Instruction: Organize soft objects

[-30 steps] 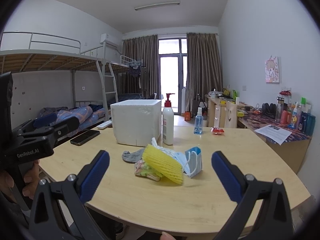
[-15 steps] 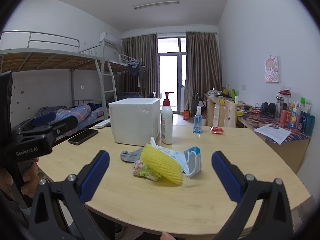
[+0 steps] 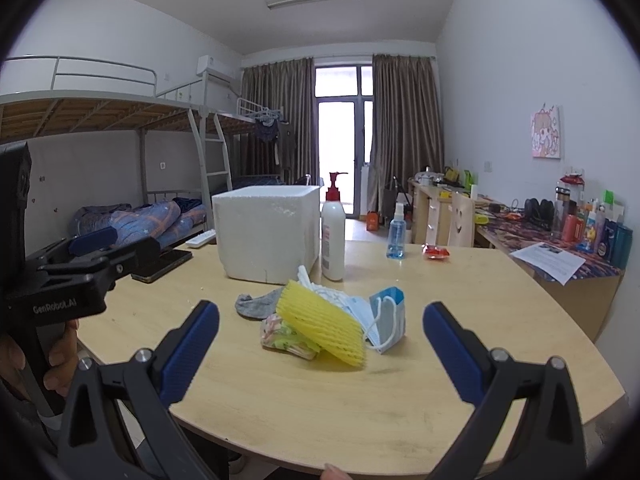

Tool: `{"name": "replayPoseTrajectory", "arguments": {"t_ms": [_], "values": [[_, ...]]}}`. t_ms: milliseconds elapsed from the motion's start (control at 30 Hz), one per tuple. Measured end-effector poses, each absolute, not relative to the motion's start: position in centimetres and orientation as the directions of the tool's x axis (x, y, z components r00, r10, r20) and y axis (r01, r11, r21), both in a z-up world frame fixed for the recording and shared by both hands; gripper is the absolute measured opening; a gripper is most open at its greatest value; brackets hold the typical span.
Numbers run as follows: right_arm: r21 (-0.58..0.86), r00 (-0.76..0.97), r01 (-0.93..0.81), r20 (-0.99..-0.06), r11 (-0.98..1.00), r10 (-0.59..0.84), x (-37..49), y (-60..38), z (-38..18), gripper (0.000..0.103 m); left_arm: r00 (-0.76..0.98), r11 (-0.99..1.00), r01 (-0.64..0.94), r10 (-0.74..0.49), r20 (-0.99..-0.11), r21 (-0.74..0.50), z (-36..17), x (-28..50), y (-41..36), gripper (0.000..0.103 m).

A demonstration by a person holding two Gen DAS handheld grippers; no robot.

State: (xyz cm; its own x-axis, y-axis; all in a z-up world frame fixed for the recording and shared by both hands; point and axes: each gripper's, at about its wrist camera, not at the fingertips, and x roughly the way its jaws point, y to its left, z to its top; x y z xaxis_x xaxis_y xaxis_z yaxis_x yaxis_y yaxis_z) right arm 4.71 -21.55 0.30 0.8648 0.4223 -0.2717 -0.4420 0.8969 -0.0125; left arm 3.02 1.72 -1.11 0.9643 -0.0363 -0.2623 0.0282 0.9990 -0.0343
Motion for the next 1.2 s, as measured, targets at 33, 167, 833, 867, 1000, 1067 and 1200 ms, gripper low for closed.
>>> {"name": "replayPoseTrajectory", "arguments": {"t_ms": [33, 167, 833, 867, 1000, 1067, 1200], "values": [[-0.012, 0.863, -0.441, -0.278, 0.897, 0.421, 5.0, -21.5, 0.2, 0.103, 0.963, 0.999, 0.028, -0.036, -0.268, -0.034, -1.2, 3.4, 1.7, 0.102], [-0.012, 0.859, -0.44, -0.297, 0.898, 0.417, 5.9, -21.3, -0.2, 0.103, 0.954, 0.998, 0.044, -0.053, -0.296, -0.038, -1.5, 4.7, 1.9, 0.102], [0.029, 0.866, -0.322, -0.396, 0.946, 0.307, 11.6, -24.4, -2.0, 0.103, 0.84, 0.949, 0.307, -0.307, -0.448, -0.074, -4.5, 10.7, -3.0, 0.102], [0.033, 0.865, -0.316, -0.401, 0.948, 0.302, 11.8, -24.5, -2.1, 0.103, 0.832, 0.946, 0.313, -0.315, -0.457, -0.082, -4.6, 11.1, -3.2, 0.102], [0.043, 0.858, -0.306, -0.42, 0.951, 0.295, 12.8, -24.9, -2.4, 0.103, 0.798, 0.94, 0.317, -0.336, -0.501, -0.125, -5.4, 12.9, -3.6, 0.1], [0.045, 0.854, -0.307, -0.427, 0.951, 0.296, 13.2, -24.9, -2.6, 0.103, 0.78, 0.933, 0.33, -0.354, -0.516, -0.141, -5.7, 13.7, -3.8, 0.095], [0.051, 0.849, -0.307, -0.437, 0.95, 0.298, 14.0, -25.0, -2.8, 0.103, 0.758, 0.932, 0.321, -0.358, -0.545, -0.166, -6.4, 14.9, -3.9, 0.093]]}}
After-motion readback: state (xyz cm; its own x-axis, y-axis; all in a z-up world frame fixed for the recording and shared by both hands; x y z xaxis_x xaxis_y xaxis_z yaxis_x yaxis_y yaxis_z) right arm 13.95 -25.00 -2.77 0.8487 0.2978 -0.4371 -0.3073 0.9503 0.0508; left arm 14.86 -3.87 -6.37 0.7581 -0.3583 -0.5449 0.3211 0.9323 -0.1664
